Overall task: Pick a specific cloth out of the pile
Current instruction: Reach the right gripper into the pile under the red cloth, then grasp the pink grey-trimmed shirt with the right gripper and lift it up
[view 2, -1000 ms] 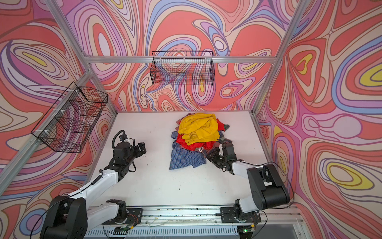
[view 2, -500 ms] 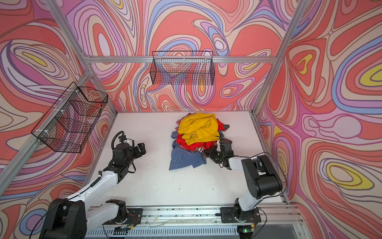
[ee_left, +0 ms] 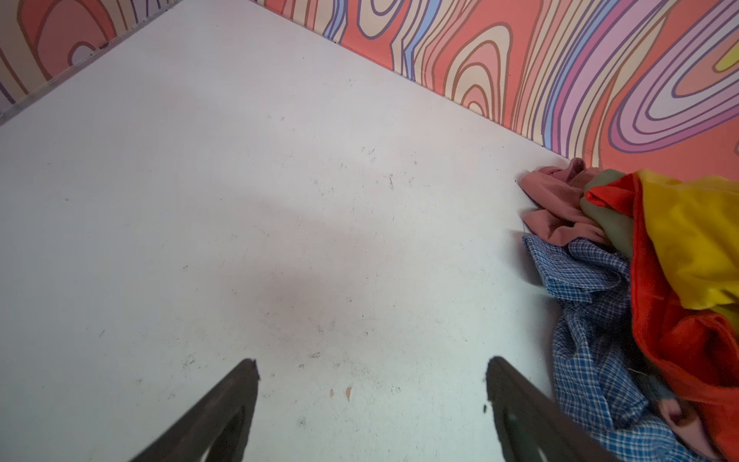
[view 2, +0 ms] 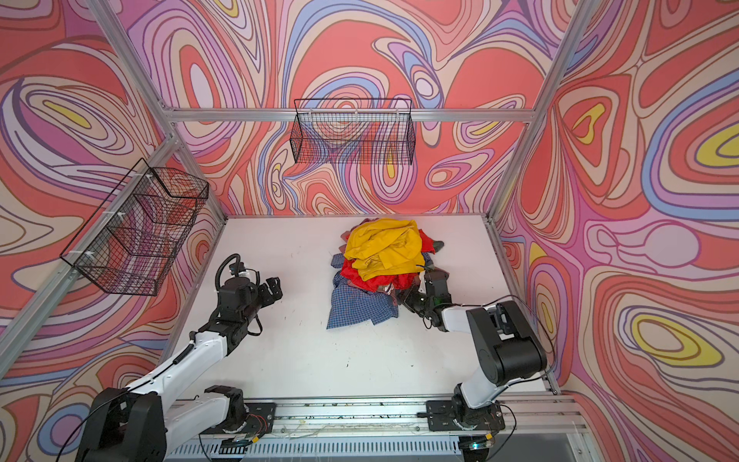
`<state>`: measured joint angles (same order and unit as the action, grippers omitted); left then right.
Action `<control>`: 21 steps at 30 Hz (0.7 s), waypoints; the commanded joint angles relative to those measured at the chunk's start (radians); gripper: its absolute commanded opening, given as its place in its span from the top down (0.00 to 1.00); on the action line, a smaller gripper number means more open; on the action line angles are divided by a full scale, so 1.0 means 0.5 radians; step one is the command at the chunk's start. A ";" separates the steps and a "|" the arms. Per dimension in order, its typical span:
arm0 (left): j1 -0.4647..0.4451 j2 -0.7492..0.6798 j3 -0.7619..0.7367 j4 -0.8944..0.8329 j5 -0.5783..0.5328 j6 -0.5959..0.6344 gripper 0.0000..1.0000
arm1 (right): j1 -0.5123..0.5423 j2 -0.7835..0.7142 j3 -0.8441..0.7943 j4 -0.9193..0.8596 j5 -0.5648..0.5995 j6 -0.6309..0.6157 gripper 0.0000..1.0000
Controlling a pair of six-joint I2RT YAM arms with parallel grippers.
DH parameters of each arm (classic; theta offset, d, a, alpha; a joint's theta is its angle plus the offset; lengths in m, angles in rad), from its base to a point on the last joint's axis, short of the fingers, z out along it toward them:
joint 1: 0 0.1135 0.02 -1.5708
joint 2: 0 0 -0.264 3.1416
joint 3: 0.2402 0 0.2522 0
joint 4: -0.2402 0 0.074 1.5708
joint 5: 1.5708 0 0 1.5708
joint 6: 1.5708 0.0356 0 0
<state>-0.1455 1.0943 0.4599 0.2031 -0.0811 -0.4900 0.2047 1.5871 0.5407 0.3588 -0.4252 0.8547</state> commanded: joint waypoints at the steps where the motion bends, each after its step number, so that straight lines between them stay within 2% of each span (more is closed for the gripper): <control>1: -0.026 0.008 0.036 -0.081 0.025 0.021 0.09 | 0.017 -0.152 -0.017 0.078 0.017 -0.043 1.00; 15: -0.226 0.214 0.246 -0.150 -0.035 0.087 0.10 | 0.026 -0.623 0.107 -0.025 0.022 -0.144 1.00; 21: -0.336 0.345 0.335 -0.151 -0.055 0.123 0.10 | 0.026 -0.726 0.211 -0.079 -0.022 -0.208 1.00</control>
<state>-0.2893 1.2369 0.5888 0.1482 -0.0891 -0.4484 0.2111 1.2644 0.5968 0.2989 -0.4175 0.7868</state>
